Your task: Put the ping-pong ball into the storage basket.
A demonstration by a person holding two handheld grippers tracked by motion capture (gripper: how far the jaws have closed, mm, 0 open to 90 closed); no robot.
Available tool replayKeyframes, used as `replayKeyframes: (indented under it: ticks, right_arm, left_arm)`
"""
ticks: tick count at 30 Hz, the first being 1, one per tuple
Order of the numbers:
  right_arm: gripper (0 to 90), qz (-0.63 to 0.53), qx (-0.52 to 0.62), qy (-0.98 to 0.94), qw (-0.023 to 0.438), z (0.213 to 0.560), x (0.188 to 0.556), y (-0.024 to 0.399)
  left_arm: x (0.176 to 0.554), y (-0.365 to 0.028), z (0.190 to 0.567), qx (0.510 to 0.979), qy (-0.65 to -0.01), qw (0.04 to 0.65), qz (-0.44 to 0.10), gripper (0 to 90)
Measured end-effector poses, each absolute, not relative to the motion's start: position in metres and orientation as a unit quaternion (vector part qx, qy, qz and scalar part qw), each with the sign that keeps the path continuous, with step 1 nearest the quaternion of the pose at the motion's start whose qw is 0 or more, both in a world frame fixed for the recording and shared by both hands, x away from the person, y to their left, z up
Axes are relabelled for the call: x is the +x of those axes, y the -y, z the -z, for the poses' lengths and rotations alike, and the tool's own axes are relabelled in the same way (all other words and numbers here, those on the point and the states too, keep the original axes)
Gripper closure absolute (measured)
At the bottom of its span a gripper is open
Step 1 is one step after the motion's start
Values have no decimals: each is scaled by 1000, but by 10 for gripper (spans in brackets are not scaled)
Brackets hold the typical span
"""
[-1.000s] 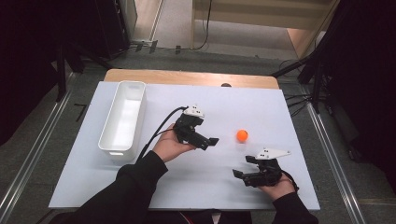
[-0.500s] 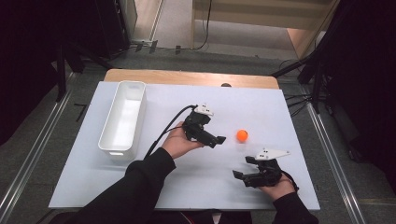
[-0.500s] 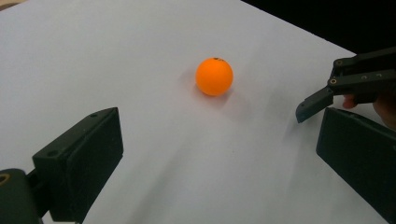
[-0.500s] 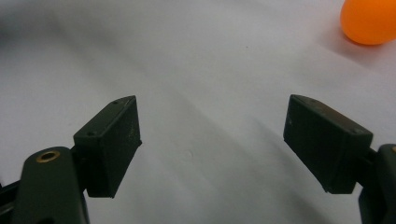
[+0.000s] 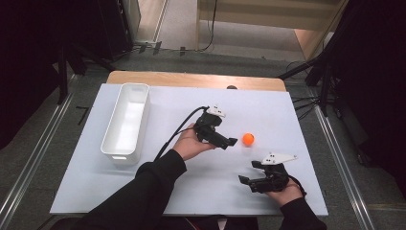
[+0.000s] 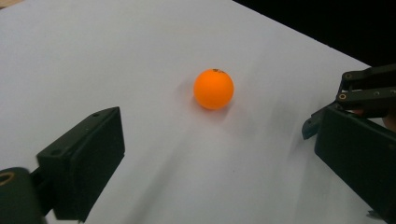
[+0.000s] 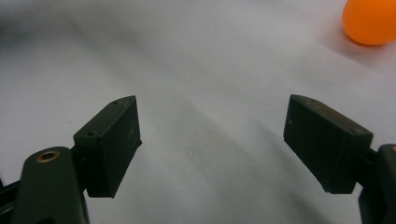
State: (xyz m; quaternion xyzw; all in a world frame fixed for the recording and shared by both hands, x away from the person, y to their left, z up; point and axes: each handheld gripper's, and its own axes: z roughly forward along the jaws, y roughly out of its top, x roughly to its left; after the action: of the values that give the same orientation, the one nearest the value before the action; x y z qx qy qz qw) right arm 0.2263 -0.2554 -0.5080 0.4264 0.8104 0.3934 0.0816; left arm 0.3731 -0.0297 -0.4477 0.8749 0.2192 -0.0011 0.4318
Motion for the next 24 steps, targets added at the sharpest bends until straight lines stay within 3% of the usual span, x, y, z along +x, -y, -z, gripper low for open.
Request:
replayKeyframes:
  ticks: [24]
  right_arm:
    - [176,-393,425,-811,80,508,227,255]
  left_arm:
    - [380,66,457,882,-206,425,1,27]
